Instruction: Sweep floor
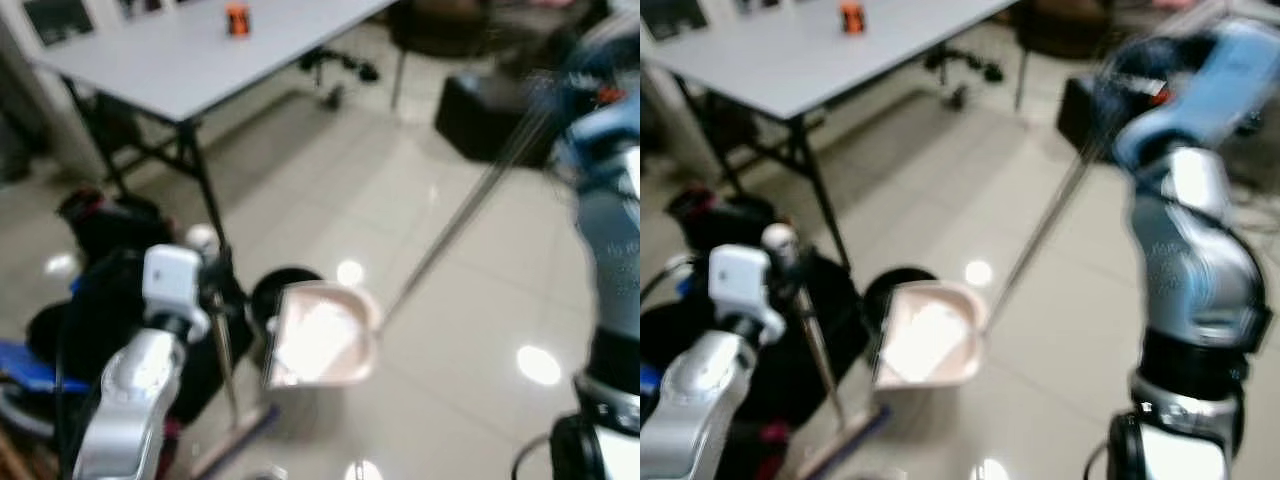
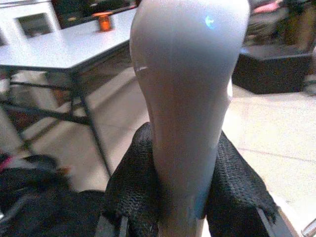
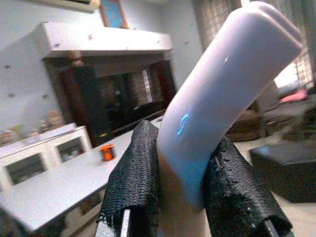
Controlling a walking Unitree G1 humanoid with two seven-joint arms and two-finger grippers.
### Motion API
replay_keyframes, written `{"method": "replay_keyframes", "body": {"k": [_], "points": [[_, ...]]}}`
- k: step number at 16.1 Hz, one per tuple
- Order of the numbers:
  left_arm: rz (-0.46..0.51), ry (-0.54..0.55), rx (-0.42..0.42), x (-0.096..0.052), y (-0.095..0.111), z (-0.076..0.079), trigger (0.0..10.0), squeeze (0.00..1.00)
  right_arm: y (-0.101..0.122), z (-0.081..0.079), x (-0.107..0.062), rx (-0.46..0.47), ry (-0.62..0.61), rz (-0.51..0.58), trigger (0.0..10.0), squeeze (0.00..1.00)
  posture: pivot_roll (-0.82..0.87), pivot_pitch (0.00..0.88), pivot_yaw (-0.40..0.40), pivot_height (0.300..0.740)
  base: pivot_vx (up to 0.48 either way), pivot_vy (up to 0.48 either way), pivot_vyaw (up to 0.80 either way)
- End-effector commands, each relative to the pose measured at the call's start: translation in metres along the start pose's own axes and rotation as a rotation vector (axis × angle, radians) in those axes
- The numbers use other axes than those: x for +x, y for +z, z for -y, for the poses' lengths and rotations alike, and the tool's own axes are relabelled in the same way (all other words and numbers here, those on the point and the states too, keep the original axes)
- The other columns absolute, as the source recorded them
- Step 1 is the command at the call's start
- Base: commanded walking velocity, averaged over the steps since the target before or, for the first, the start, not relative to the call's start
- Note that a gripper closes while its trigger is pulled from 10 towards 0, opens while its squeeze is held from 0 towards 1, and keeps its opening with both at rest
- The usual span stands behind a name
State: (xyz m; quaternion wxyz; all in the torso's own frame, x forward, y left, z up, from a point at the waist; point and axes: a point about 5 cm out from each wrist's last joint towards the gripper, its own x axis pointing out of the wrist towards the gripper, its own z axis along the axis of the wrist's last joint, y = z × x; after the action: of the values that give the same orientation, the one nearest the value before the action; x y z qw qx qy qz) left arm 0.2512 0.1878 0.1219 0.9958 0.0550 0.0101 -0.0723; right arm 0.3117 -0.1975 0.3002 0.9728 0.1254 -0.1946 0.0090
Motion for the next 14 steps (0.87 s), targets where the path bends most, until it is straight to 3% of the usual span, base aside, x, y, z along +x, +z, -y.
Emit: {"method": "replay_keyframes", "body": {"k": [1,3,10,14], "points": [[0.034,-0.013,0.017,0.002,0.008,0.003,10.0,0.00,0.011,0.006,-0.001,0.003,-0.023,0.046,10.0,0.00,-0.03,0.028,0.029,0.740,0.341,0.000,0.80],[0.032,-0.015,0.014,0.002,0.009,0.002,10.0,0.00,0.011,0.006,-0.002,0.006,-0.025,0.050,10.0,0.00,-0.03,0.030,0.030,0.740,0.339,0.000,0.80],[0.029,-0.054,0.004,0.004,0.009,0.008,10.0,0.00,0.021,0.015,-0.003,-0.023,-0.076,0.110,10.0,0.00,-0.04,0.024,0.047,0.740,0.341,0.000,0.00],[0.029,-0.073,-0.002,0.007,0.008,0.012,10.0,0.00,0.026,0.021,-0.005,-0.040,-0.097,0.123,10.0,0.00,-0.05,0.018,0.056,0.740,0.338,0.000,-0.75]]}}
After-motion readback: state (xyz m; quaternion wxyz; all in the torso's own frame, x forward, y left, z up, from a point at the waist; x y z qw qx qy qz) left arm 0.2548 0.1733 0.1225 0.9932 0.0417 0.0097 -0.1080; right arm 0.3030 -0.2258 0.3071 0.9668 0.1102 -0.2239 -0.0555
